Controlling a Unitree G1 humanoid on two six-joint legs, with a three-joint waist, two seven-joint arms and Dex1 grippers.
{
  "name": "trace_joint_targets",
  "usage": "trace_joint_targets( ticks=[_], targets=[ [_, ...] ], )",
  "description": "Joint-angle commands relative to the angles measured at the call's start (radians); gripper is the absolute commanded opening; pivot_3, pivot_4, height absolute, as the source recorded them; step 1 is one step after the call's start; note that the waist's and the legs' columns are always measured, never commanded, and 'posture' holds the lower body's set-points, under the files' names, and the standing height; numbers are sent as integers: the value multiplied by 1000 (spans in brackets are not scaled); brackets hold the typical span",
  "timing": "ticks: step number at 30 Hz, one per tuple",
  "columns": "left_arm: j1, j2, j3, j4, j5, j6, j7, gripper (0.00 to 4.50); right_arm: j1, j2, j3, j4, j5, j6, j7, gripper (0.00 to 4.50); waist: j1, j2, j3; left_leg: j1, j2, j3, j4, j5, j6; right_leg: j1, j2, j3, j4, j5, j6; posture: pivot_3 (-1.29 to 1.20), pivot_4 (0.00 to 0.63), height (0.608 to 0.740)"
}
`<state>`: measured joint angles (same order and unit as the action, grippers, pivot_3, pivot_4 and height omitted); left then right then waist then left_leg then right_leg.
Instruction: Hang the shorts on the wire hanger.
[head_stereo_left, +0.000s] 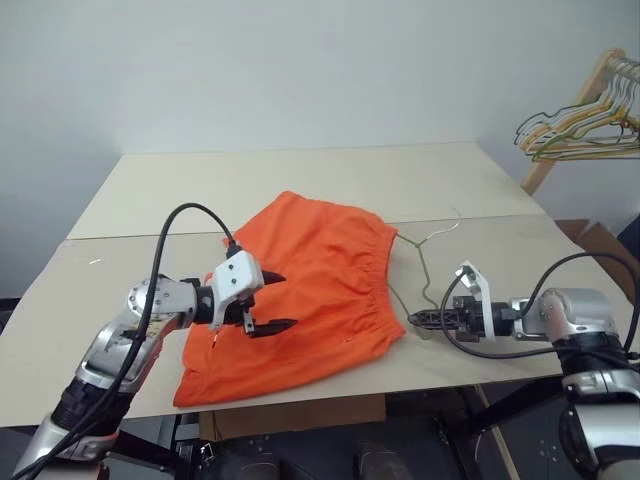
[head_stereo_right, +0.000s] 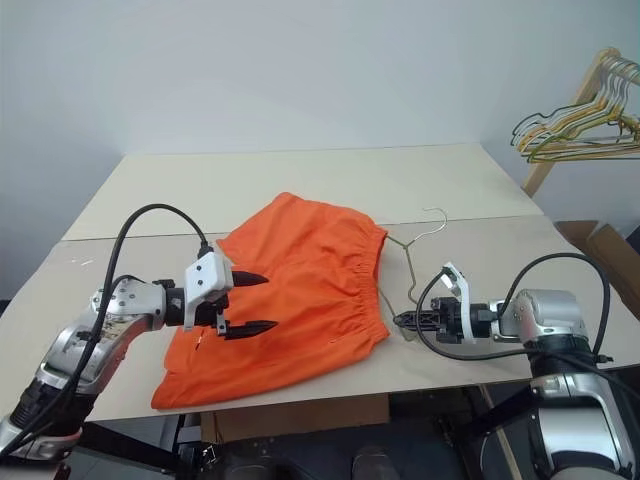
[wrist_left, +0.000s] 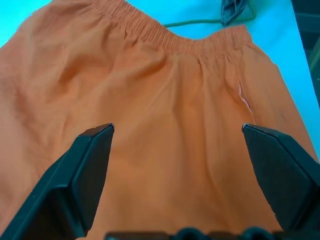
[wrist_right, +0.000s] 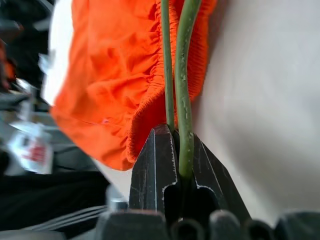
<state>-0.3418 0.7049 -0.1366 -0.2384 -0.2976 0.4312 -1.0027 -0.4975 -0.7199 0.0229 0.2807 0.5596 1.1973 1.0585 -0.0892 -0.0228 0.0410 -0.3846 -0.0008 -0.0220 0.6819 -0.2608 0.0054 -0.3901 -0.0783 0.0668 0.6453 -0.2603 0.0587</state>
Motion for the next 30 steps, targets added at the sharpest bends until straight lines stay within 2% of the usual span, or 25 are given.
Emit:
trace_joint_targets(
  ticks=[1, 4, 8, 12, 15, 20, 24, 30],
  targets=[
    [-102, -29, 34, 59, 25, -73, 37, 4445, 26, -26, -10, -167, -43, -132, -41, 0, -1, 0, 0, 0, 0, 0, 0, 0, 0, 0, 0, 0, 0, 0, 0, -116, 0, 740],
    [-217, -51, 55, 168, 39, -126, 47, 4445, 34, -39, 10, -229, -90, -204, -67, 0, -7, 0, 0, 0, 0, 0, 1, 0, 0, 0, 0, 0, 0, 0, 0, -116, 0, 740],
    [-456, -61, 92, 372, -58, -166, -120, 4445, 4, -75, 62, -258, -141, -277, -35, 0, -8, 0, 0, -1, 0, -1, 0, 0, 0, -1, 1, -1, 0, 0, 0, -98, 0, 740],
    [-679, -57, 13, 656, 43, -326, -284, 4445, -21, -114, 136, -276, -208, -368, 7, 0, -8, 0, 0, -1, -1, 0, 1, 0, 0, -1, 1, -1, -1, 0, 0, -98, 0, 740],
    [-793, -74, -26, 852, 80, -435, -438, 4445, -28, -128, 180, -296, -272, -472, 15, 0, -10, 0, 0, 0, 0, 1, 0, 0, 0, 0, 1, -1, -2, 0, 0, -103, 0, 740],
    [-907, -113, -87, 1088, 147, -576, -602, 4445, -30, -112, 205, -336, -319, -571, 22, 0, -16, 0, 0, -2, 0, 7, 0, 0, 0, -2, 1, -1, -2, 0, 0, -122, 0, 740],
    [-947, -154, -103, 1205, 225, -684, -606, 4445, -40, -105, 211, -400, -335, -586, 21, 0, -20, 0, 0, -5, 0, 7, 1, 0, 0, -4, 1, -1, -1, 0, 0, -137, 0, 740],
    [-976, -193, -104, 1273, 247, -724, -612, 4445, -74, -102, 227, -471, -344, -536, 19, 0, -29, 0, 0, -5, 0, 3, 2, 0, 0, -4, 1, -1, 0, 0, 1, -149, 0, 740]
  ],
)
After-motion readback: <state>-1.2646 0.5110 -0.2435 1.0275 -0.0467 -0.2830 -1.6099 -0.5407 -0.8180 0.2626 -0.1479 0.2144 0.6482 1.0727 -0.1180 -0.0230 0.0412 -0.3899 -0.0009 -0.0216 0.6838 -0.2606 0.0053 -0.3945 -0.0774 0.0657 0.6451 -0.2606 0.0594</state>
